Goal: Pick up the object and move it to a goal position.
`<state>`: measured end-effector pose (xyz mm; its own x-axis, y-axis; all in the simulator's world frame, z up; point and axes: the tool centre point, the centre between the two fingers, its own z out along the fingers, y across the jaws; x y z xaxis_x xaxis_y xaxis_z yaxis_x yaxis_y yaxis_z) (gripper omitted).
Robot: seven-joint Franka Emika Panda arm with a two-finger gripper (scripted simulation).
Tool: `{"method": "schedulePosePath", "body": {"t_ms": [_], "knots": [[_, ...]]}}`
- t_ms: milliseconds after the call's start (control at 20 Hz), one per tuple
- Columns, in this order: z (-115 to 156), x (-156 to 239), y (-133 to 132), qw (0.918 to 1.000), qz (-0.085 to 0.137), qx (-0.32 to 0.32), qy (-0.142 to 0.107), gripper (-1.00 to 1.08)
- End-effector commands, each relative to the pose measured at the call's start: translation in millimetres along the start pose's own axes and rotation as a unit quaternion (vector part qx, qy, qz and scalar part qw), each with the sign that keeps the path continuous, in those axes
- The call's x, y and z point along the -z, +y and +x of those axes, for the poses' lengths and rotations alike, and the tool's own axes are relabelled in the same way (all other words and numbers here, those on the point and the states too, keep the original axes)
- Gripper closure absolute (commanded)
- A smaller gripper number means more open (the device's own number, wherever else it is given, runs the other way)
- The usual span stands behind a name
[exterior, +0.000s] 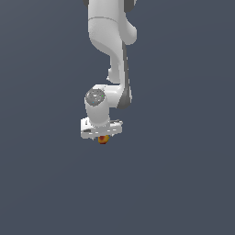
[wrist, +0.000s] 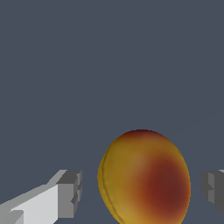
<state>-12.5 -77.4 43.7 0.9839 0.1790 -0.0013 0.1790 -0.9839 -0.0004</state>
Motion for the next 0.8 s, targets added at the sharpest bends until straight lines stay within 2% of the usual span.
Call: {"method": "schedulePosePath", "body": {"t_ms": [0,150,200,750], "knots": [[0.6,-6.8,0.3,1.0,0.0,0.0,0.001,-0.92],[1.2,-8.8,0.6,1.0,0.0,0.0,0.001,-0.92],[1.2,-8.8,0.6,1.0,0.0,0.0,0.001,1.08],[1.2,-8.0,0.0,1.0,0.0,0.001,0.001,1.08]]}}
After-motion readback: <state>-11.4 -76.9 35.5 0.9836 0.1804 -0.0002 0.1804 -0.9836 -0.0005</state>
